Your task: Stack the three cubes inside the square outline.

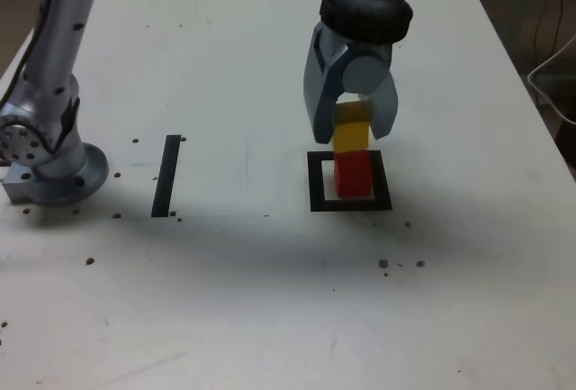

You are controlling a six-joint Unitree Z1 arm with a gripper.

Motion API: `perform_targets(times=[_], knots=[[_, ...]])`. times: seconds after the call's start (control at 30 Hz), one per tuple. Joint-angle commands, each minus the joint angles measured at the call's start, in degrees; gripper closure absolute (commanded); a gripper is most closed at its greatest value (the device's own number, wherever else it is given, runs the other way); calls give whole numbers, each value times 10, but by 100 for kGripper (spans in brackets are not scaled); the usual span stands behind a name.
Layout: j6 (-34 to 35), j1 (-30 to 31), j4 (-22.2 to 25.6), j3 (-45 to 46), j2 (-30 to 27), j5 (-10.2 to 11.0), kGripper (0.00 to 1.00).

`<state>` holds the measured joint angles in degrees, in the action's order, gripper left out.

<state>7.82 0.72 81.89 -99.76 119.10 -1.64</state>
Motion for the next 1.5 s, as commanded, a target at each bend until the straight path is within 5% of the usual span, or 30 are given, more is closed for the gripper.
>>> perform_targets(times=[0.0, 0.67, 1.17, 1.3, 1.47], knots=[[0, 3, -2, 6, 1, 4, 94], [8, 19, -27, 17, 18, 4, 90], [8, 18, -37, 18, 21, 7, 77], [8, 19, -38, 18, 20, 4, 57], [9, 19, -37, 20, 19, 5, 16]])
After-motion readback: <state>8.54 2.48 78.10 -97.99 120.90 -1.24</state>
